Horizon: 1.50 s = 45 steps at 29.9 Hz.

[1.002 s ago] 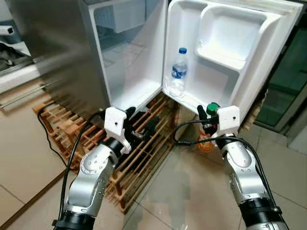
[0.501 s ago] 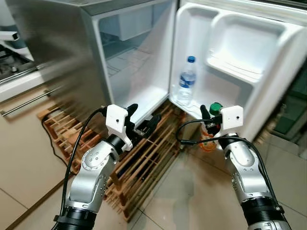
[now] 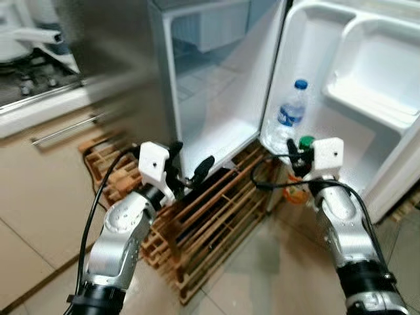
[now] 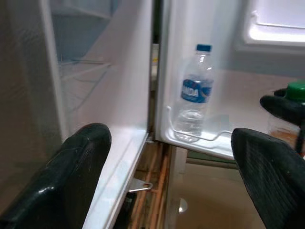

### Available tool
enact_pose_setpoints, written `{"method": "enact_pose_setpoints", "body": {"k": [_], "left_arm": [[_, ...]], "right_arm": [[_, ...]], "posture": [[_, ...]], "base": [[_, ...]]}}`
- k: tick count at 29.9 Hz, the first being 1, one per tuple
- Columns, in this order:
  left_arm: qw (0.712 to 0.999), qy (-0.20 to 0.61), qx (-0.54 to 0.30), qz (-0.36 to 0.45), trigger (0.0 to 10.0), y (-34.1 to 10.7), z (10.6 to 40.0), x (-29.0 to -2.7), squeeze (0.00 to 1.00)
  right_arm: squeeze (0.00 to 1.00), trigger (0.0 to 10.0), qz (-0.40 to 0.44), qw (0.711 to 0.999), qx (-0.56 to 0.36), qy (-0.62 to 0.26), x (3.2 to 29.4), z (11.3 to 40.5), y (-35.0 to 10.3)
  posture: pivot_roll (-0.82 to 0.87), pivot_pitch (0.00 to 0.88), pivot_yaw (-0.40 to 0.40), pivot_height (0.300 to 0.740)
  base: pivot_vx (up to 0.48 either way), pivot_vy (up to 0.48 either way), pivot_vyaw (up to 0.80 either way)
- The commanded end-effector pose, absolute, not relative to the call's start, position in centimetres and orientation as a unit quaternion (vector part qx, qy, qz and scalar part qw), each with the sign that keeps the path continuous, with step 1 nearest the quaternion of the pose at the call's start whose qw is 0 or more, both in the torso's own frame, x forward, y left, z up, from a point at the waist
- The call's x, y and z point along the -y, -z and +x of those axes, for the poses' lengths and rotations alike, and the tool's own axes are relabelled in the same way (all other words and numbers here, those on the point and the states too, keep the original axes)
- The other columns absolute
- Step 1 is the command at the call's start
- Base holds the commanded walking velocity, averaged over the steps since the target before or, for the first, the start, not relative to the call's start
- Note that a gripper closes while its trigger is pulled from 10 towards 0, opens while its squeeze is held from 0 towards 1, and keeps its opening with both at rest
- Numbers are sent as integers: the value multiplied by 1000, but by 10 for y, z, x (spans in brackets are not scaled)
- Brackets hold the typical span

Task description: Restocking fridge

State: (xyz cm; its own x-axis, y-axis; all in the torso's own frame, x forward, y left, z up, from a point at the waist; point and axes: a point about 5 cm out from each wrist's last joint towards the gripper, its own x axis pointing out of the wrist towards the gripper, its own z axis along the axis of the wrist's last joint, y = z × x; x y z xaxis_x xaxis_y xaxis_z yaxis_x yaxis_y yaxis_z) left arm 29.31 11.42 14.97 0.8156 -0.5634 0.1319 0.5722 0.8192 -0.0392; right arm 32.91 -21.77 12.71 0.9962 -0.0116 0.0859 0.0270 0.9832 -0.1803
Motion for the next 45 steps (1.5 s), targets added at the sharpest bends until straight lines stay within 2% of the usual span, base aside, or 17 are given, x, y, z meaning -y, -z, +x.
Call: {"method": "enact_pose_setpoints", "body": {"k": [1,6,10,13,16,20,26,34,45], "left_arm": [[950,305,60,-36,10000,-154,295,-112,0],[950,306,60,-35,10000,-154,297,-111,0],[950,305,59,-36,10000,-154,297,-112,0],[950,304,59,-35,10000,-155,298,-113,0],[950,306,59,-26,10000,-155,298,-111,0],[951,301,66,-6,10000,-156,300,-106,0],[953,295,64,-9,10000,-157,303,-104,0],[956,287,62,-20,10000,-156,305,-108,0],[957,281,64,-20,10000,-156,308,-108,0]], "right_arm": [[0,0,-99,993,53,35,228,332,-135],[0,0,-141,984,41,96,255,332,-137],[0,0,-161,977,41,131,268,332,-140],[0,0,-168,977,52,118,261,333,-142],[0,0,-127,988,78,35,226,335,-146],[0,0,-87,993,80,-18,194,331,-139],[0,0,-77,994,74,-12,191,330,-134],[0,0,-86,994,73,-2,203,333,-139],[0,0,-90,992,83,-13,198,334,-144]], "posture": [[-82,0,45,740],[-85,0,48,740],[-88,0,51,740],[-87,0,52,740],[-87,0,53,740],[-83,0,52,740],[-85,0,55,740],[-91,0,55,740],[-94,0,60,740]], "base": [[0,0,0],[0,0,0],[0,0,0],[0,0,0],[0,0,0],[74,-94,0],[301,-372,0],[322,-352,0],[350,-324,0]]}}
